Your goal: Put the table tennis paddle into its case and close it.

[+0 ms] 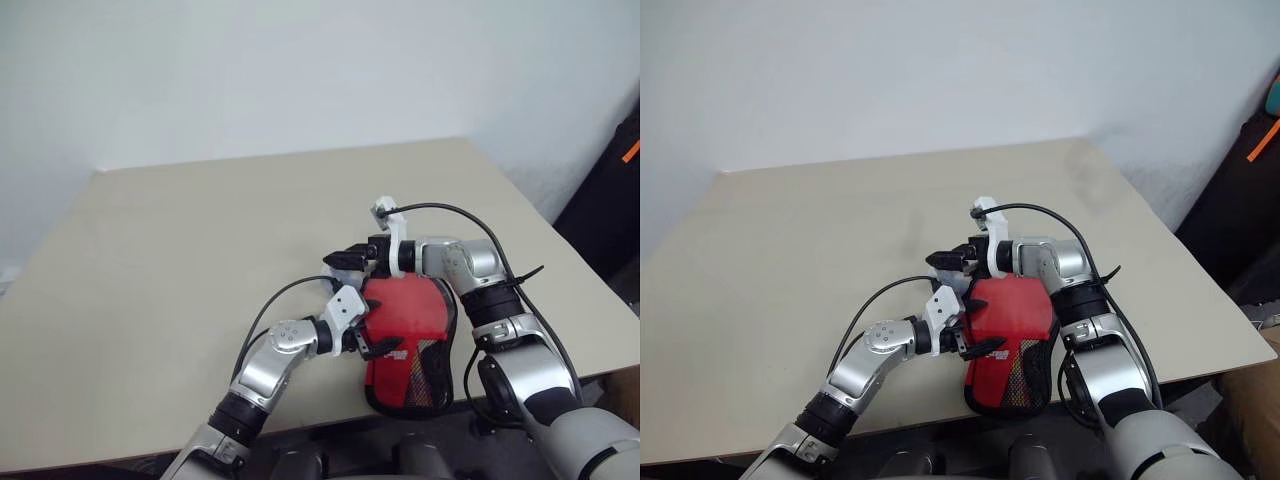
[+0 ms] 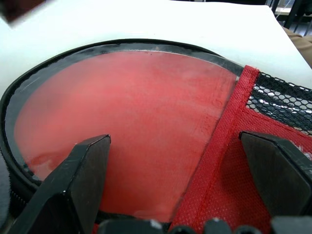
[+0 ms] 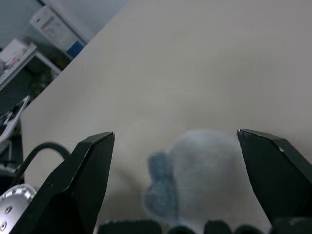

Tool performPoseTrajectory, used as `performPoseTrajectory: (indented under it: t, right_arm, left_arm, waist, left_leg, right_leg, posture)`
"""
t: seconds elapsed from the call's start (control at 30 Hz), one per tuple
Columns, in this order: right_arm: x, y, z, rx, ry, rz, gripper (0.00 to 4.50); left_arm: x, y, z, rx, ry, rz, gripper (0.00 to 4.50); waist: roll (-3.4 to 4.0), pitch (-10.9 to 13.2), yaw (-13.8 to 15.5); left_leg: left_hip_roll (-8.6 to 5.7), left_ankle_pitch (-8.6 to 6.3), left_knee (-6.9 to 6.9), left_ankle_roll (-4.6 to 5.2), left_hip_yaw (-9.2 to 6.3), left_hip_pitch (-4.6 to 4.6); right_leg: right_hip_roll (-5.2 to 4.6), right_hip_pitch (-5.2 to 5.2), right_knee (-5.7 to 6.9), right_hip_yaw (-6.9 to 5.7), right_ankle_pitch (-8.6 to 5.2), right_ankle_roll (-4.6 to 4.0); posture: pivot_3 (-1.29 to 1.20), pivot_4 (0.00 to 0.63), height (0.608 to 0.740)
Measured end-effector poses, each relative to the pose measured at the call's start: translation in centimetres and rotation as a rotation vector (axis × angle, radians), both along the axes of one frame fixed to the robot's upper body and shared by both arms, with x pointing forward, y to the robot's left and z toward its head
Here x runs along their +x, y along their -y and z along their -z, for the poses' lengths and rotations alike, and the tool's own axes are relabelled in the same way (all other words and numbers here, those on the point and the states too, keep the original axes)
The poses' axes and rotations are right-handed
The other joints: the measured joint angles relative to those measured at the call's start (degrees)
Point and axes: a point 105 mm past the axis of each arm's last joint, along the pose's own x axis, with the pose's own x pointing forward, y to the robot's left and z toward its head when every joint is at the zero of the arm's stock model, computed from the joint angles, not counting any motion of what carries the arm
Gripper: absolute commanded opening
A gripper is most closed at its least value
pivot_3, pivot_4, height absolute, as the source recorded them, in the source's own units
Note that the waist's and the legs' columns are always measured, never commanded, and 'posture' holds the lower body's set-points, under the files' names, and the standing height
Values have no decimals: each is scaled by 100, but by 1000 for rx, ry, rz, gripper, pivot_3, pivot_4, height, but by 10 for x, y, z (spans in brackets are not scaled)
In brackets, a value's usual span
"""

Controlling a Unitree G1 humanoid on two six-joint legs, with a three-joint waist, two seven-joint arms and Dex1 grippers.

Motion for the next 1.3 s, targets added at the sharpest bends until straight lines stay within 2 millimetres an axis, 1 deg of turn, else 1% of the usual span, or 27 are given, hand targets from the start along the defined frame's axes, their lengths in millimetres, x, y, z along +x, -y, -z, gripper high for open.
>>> performPoseTrajectory:
  t: [0.17,0.27,0.43,0.53,0.63,0.8,0.87,0.9,1.0,1.1,1.2,1.3]
  right_arm:
    - [0,-1,10,-61,19,-3,4367]
    - [3,1,20,-100,19,21,4367]
    - [3,3,32,-150,17,25,4367]
    - [3,2,34,-155,31,22,3779]
    - [3,0,34,-148,49,27,2722]
    - [13,3,29,-133,88,95,1030]
    - [17,5,27,-131,103,124,553]
    - [19,6,26,-125,114,142,389]
    - [27,6,24,-93,123,227,339]
    - [35,10,31,-83,105,320,334]
    - [43,18,33,-74,109,408,333]
    - [56,34,32,-72,117,521,333]
  left_arm:
    - [0,-1,0,4,-3,-2,4478]
    - [0,-1,1,10,0,-6,4478]
    - [1,-3,0,15,7,-14,4478]
    - [1,-3,0,16,7,-14,4500]
    - [1,-3,0,17,8,-14,4500]
    - [1,-3,0,20,4,-13,4500]
    - [1,-3,0,21,1,-13,4500]
    - [2,-3,0,22,-1,-13,4500]
    - [2,-3,0,26,-8,-12,4500]
    - [3,-4,0,28,-11,-13,4500]
    - [4,-5,-1,29,-14,-17,4500]
    - [4,-5,-1,31,-15,-16,4500]
  waist:
    - [-1,-4,0]
    - [-3,-12,0]
    - [-3,-13,-1]
    - [-3,-14,-1]
    - [-4,-15,-1]
    - [-4,-16,-1]
    - [-5,-16,-1]
    - [-5,-16,-2]
    - [-6,-19,-3]
    - [-7,-19,-5]
    - [-7,-20,-8]
    - [-7,-20,-18]
  left_leg:
    - [0,0,-1,0,0,1]
    - [0,0,-1,0,0,2]
    - [0,0,-2,0,0,3]
    - [0,0,-3,0,0,3]
    - [1,0,-3,0,-1,4]
    - [1,0,-3,0,0,5]
    - [1,0,-4,0,0,6]
    - [1,0,-4,0,0,7]
    - [1,0,-5,0,0,12]
    - [1,1,-5,0,0,14]
    - [1,1,-5,0,0,15]
    - [1,1,-5,0,0,16]
  right_leg:
    - [0,-1,1,0,0,0]
    - [0,-1,1,-1,0,0]
    - [0,-1,1,-1,0,0]
    - [0,-1,1,0,0,0]
    - [1,-1,2,-1,0,0]
    - [1,0,2,0,0,0]
    - [1,0,2,0,0,0]
    - [1,1,3,-1,0,0]
    - [1,4,3,0,0,-1]
    - [1,5,5,0,0,-1]
    - [2,5,6,1,0,-1]
    - [2,7,5,1,1,-1]
  posture:
    - [0,0,740]
    - [0,0,740]
    - [0,0,740]
    - [0,0,740]
    - [0,0,740]
    - [0,0,740]
    - [0,0,740]
    - [0,0,740]
    - [0,0,740]
    - [0,0,740]
    - [0,0,740]
    - [0,0,740]
